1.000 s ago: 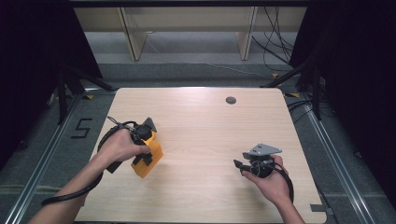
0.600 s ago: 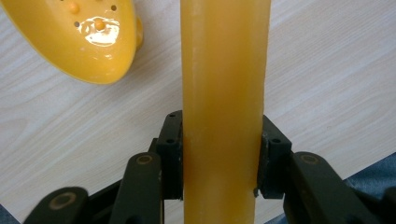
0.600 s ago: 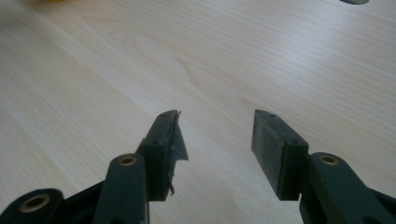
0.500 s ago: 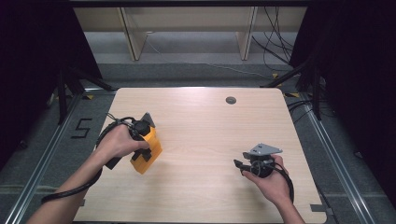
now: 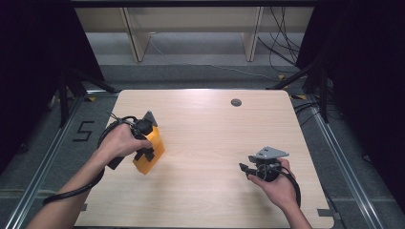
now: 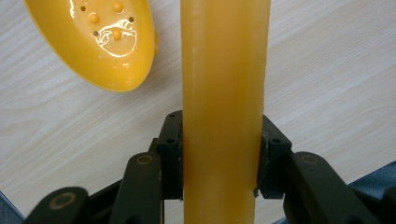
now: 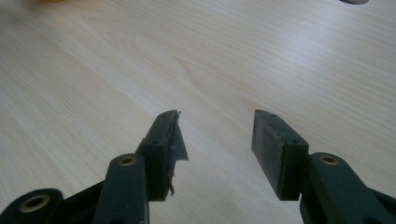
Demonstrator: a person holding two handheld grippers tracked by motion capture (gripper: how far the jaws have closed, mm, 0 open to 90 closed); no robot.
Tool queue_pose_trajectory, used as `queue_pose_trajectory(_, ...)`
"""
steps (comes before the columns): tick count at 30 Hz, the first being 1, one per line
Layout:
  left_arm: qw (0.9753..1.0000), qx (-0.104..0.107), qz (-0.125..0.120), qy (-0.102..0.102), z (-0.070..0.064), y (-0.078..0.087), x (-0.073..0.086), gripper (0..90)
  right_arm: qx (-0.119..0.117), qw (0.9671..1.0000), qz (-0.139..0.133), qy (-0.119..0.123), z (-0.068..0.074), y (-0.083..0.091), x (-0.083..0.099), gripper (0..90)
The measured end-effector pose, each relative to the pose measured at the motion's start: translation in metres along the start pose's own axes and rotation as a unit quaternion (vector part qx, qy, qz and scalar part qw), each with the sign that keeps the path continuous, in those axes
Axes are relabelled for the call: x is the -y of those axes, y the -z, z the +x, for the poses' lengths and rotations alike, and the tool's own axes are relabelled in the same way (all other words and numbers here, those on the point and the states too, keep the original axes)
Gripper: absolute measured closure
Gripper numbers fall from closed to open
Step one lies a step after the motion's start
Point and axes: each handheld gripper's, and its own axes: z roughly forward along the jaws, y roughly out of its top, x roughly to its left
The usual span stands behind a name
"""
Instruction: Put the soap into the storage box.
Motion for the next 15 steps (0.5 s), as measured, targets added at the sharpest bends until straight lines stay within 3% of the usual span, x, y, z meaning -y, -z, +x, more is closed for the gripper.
queue_pose_trajectory(1, 0.9999, 0.001, 0.01, -0.004, 0.0011, 0.0018, -0.0011, 60.6, 0.0, 1.0, 0.0, 0.0, 0.0, 0.0, 0.0, 51.7)
queue_pose_trajectory(3, 1.0, 0.001, -0.002, 0.002, 0.0013, 0.0011, -0.0014, 60.6, 0.0, 1.0, 0.0, 0.0, -0.0001, 0.0, 0.0001, 51.7)
queue_pose_trajectory(10, 1.0, 0.003, 0.006, 0.001, 0.0045, 0.0058, -0.0047, 60.6, -0.001, 1.0, 0.002, -0.003, 0.0001, 0.0002, 0.0002, 51.7)
queue_pose_trajectory(11, 1.0, 0.0, -0.005, 0.005, 0.0044, 0.005, -0.0047, 60.6, 0.0, 1.0, 0.002, -0.003, 0.0001, 0.0002, 0.0002, 51.7)
queue_pose_trajectory(13, 1.0, -0.001, 0.003, 0.004, 0.0057, 0.0078, -0.0063, 60.6, -0.001, 1.0, 0.002, -0.003, 0.0002, 0.0001, 0.0002, 51.6)
queue_pose_trajectory(14, 1.0, -0.003, -0.004, 0.007, 0.0058, 0.0077, -0.0065, 60.6, -0.001, 1.0, 0.002, -0.003, 0.0002, 0.0001, 0.0002, 51.6)
queue_pose_trajectory(15, 1.0, -0.003, 0.003, 0.004, 0.0071, 0.0096, -0.0077, 60.6, 0.0, 1.0, 0.0, 0.006, -0.0009, -0.0005, 0.0006, 51.6)
